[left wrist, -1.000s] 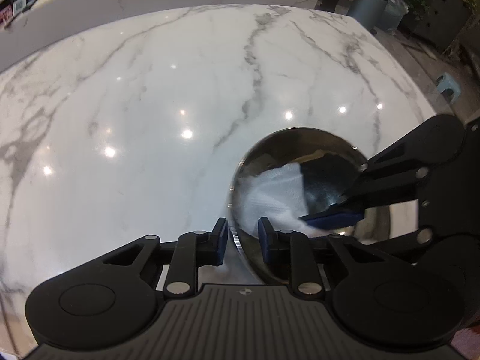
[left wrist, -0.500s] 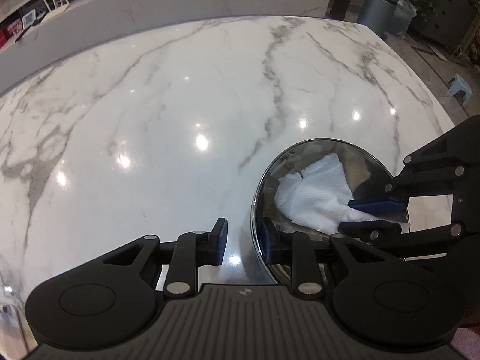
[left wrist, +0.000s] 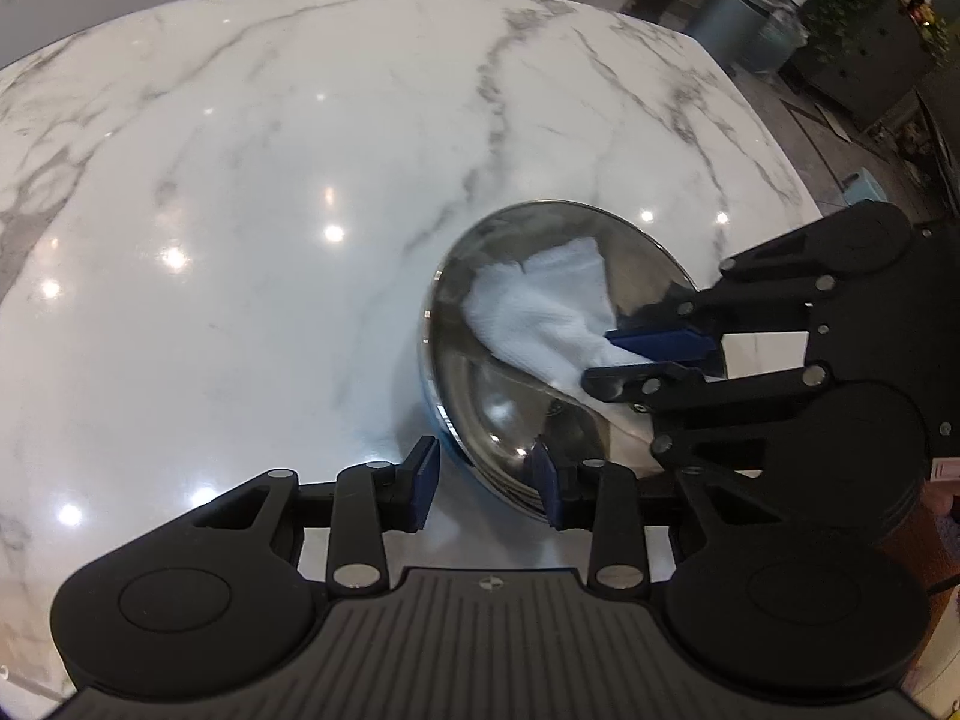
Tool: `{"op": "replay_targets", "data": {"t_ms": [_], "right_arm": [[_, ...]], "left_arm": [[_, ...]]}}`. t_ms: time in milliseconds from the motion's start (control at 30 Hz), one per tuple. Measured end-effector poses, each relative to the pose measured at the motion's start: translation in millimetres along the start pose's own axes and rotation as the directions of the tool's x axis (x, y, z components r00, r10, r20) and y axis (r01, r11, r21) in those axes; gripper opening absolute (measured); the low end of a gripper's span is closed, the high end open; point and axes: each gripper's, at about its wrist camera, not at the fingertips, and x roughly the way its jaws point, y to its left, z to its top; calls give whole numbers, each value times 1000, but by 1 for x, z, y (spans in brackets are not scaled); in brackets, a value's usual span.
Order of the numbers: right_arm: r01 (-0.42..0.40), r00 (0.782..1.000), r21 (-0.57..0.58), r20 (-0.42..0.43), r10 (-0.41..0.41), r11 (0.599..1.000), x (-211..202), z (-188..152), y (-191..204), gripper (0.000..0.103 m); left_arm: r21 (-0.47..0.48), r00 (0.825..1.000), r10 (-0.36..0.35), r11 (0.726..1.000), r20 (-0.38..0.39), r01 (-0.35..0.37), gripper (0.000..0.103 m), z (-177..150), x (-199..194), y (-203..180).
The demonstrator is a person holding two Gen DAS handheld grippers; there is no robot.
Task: Clean bowl
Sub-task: 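Wipe the white cloth around the bowl interior with the right gripper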
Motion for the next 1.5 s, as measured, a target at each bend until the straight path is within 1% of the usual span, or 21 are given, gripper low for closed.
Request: {"op": "replay_targets", "data": {"t_ms": [167, 333, 467, 533, 567, 700, 767, 833, 900, 1000, 1100, 1167, 1267, 1300, 1333, 1400, 1500], "right_arm": [[-41, 999, 8, 9, 41, 999, 1, 0, -1, 13], [-147, 989, 20, 12, 147, 989, 2, 0, 0, 13], [-157, 988, 8, 8, 157, 988, 3, 2, 3, 13], [-153, 988, 3, 0, 153, 988, 2, 2, 3, 13], [-149, 989, -2, -4, 149, 989, 2, 2, 4, 13], [-106, 994, -54, -25, 105, 993, 0, 1, 10, 13], [-87, 996, -78, -35, 85, 993, -2, 1, 12, 12], [-69, 997, -96, -43, 65, 993, -3, 0, 13, 12], [-29, 999, -117, -44, 24, 993, -4, 0, 14, 12], [81, 997, -139, -9, -83, 987, -6, -1, 16, 12], [126, 992, -156, -1, -128, 980, -5, -1, 21, 12], [129, 991, -161, -4, -131, 978, -4, -1, 22, 12], [117, 993, -138, -2, -119, 984, -4, -1, 19, 12], [111, 994, -127, -2, -113, 986, -5, -1, 17, 12], [106, 994, -117, -2, -107, 988, -5, -1, 15, 12], [94, 996, -95, 0, -94, 991, -5, 0, 12, 12], [80, 997, -82, 4, -80, 993, -3, 0, 10, 12]], "left_arm": [[3, 1000, 14, 1000, 18, -14, 24, 4, 1, 3], [12, 999, 42, 999, 27, -42, 23, 9, 3, 3], [29, 998, 50, 998, 32, -51, 23, 10, 4, 1], [37, 998, 59, 997, 33, -61, 18, 9, 4, 2], [46, 996, 76, 996, 36, -77, 18, 8, 3, 2], [69, 996, 79, 994, 40, -82, 19, 8, 3, 2], [101, 993, 110, 988, 47, -115, 19, 9, 3, -2], [117, 991, 124, 985, 51, -130, 19, 9, 3, -4], [122, 990, 132, 983, 54, -138, 19, 11, 3, -4], [127, 988, 142, 981, 66, -149, 19, 13, 2, -3], [124, 987, 143, 981, 72, -151, 19, 15, 2, -3], [116, 987, 141, 982, 76, -149, 19, 15, 1, -3], [62, 993, 102, 992, 54, -106, 20, 12, 0, 3], [42, 995, 88, 995, 46, -90, 22, 10, 0, 6], [22, 997, 73, 997, 39, -74, 29, 9, 0, 8], [5, 998, 50, 999, 26, -50, 34, 5, 1, 9], [-8, 1000, 16, 1000, 10, -16, 35, -1, 2, 8]]}}
